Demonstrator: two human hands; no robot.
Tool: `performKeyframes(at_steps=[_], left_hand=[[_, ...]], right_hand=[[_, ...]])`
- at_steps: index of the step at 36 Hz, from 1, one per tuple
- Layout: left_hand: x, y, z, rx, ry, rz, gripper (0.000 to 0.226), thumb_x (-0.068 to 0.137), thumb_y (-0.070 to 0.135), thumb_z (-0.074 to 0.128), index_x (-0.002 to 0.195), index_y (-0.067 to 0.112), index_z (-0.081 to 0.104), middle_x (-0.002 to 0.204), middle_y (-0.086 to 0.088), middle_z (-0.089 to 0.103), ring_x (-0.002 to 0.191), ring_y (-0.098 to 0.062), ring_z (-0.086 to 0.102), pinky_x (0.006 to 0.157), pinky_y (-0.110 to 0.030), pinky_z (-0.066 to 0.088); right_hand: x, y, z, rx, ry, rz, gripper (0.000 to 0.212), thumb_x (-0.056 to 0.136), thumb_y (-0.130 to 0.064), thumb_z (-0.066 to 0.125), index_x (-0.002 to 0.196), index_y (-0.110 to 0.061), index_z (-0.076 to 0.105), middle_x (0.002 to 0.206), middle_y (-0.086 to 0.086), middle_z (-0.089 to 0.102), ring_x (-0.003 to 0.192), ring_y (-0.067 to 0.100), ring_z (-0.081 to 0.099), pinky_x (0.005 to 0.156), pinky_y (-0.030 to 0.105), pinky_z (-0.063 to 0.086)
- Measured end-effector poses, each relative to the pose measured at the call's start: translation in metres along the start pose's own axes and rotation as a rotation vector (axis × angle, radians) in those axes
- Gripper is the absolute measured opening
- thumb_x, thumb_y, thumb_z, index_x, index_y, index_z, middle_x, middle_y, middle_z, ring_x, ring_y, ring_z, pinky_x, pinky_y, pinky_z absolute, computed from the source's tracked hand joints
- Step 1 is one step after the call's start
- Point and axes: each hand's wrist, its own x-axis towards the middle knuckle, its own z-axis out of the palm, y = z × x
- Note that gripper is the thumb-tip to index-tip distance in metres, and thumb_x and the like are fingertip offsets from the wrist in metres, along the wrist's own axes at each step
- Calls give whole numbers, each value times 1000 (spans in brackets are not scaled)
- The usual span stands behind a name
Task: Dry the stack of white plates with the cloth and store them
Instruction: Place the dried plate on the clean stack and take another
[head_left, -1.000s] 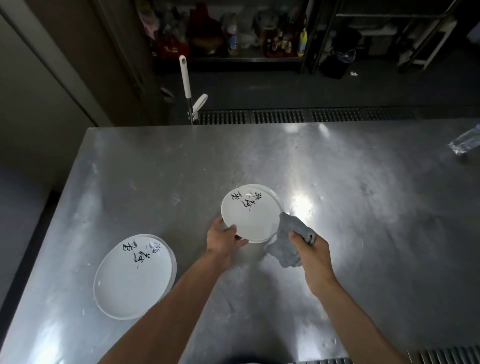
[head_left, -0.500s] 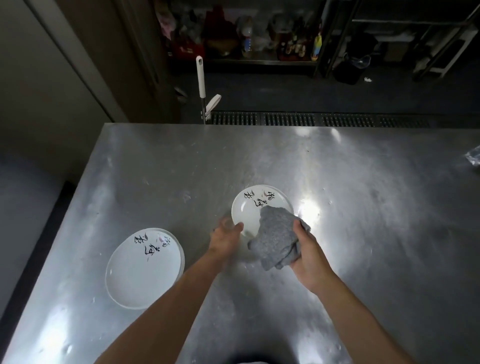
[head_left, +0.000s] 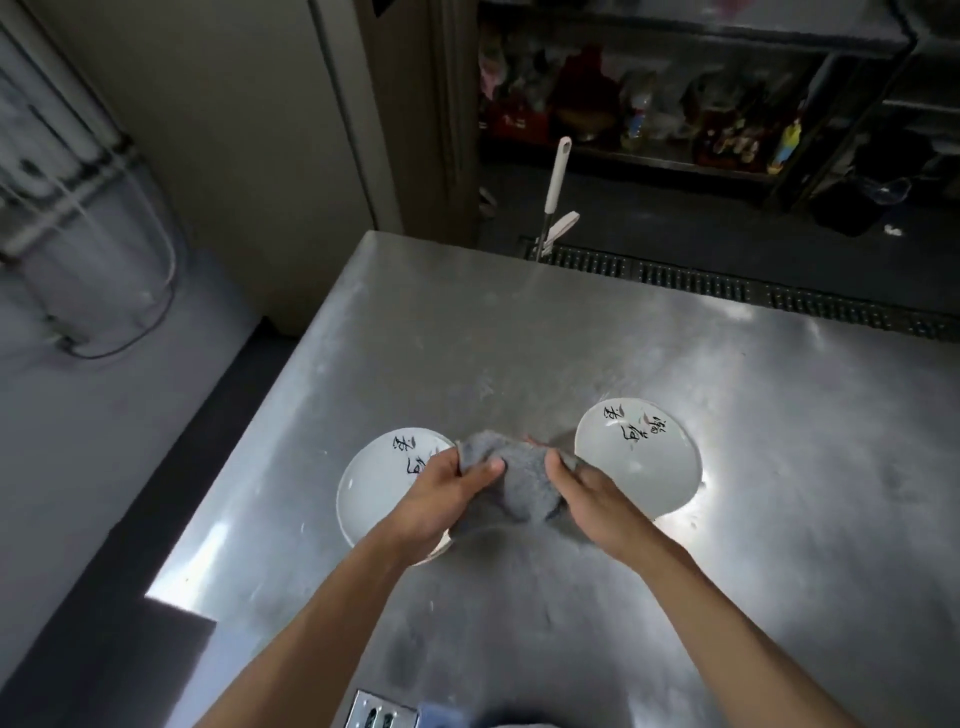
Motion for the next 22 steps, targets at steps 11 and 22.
performKeyframes(at_steps=[11, 22], left_hand=[[-34, 13, -54, 15, 166, -10, 22, 103, 12, 57, 123, 9, 66, 119, -15, 74, 109, -27, 72, 95, -38, 58], [-48, 14, -80, -172, 33, 14, 24, 92, -1, 59, 93, 16, 76, 101, -12, 73, 90, -23, 70, 79, -31, 60]], right_hand=[[16, -21, 64, 408, -165, 121, 32, 90, -17, 71, 119, -7, 64, 112, 17, 73, 97, 25, 66, 82, 42, 45], [24, -27, 74, 761, -172, 223, 31, 76, -18, 72, 107, -17, 72, 108, 14, 70, 95, 24, 66, 79, 38, 52]])
